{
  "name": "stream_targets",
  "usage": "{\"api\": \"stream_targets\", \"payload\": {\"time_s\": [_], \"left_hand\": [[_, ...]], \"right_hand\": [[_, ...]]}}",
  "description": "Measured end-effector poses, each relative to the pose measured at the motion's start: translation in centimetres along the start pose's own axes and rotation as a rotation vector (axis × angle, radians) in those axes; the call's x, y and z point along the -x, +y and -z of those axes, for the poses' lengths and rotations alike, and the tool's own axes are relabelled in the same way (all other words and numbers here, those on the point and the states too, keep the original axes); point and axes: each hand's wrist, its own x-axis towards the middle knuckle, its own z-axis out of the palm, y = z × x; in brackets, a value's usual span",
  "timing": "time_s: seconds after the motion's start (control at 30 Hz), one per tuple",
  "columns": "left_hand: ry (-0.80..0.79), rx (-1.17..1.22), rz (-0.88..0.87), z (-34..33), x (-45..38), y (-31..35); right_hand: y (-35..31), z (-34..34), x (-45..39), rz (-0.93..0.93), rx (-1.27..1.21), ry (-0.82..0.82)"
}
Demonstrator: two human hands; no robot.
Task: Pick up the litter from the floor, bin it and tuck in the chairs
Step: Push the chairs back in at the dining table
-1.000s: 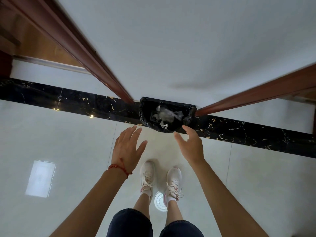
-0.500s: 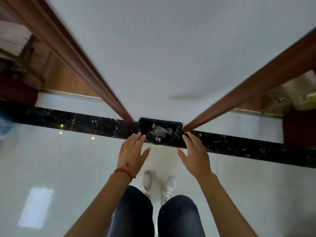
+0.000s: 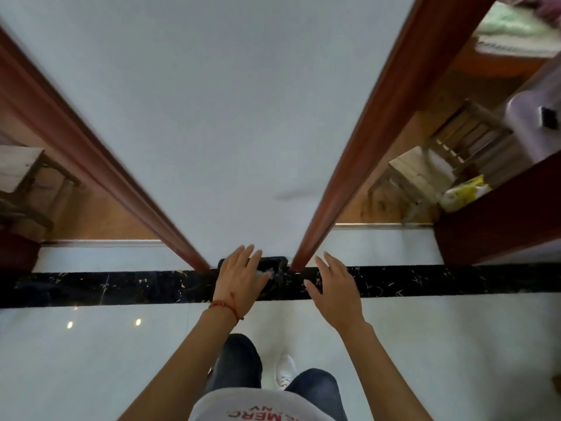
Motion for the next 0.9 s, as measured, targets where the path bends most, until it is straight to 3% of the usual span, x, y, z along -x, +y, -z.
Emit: {"api": "stream_targets", "payload": {"time_s": [0.17,0.5,0.9], "left_hand": [[-0.047,-0.002,-0.122,0.9,-0.3,1.2],[-0.196,-0.085,-0.489,1.4,0.5,3.1],[-0.326,-0.204,-1.009,-1.5,7.0,14.2]], "right_hand": [[0.7,1.6,2.8,-0.126,0.022,0.115],[-0.7,0.4,13.2,-0.592,-0.075,0.204],[-1.1,-0.4,28.5,-1.071,-0.156,0.38]]}}
